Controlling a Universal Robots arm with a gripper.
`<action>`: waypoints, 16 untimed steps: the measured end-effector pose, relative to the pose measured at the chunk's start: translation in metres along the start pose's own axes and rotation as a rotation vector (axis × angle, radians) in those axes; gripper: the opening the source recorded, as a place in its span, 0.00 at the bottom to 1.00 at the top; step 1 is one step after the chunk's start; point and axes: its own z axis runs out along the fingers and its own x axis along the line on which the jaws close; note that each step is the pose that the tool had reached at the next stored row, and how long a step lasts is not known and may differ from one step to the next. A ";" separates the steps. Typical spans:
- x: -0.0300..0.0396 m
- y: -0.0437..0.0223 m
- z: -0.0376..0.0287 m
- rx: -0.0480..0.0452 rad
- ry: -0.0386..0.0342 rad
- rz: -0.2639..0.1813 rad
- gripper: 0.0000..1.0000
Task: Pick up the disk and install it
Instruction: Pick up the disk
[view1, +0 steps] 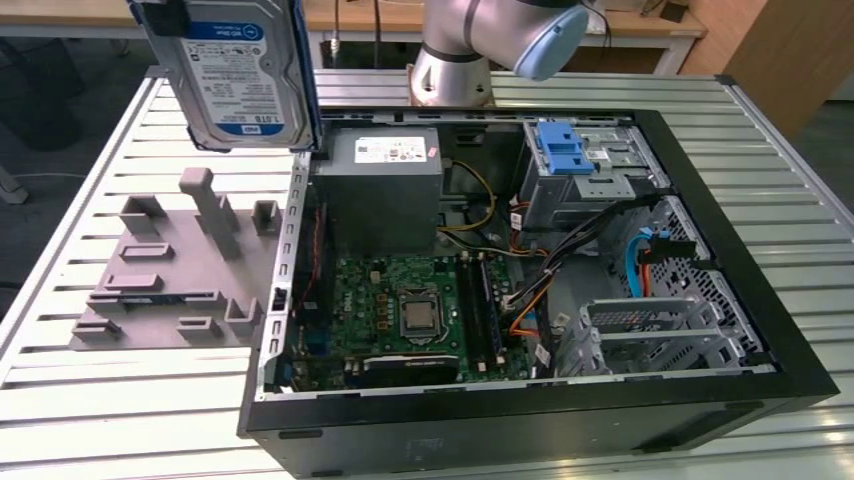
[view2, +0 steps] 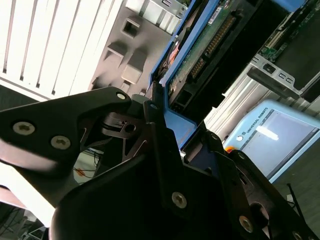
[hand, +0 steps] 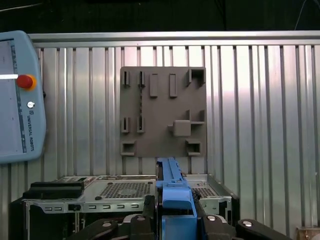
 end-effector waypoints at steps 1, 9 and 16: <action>0.0021 -0.0008 0.0001 0.0001 -0.0001 0.000 0.36; 0.0085 -0.0236 0.0002 0.0000 0.0000 0.000 0.36; 0.0080 -0.0494 0.0001 0.0001 -0.0001 0.000 0.36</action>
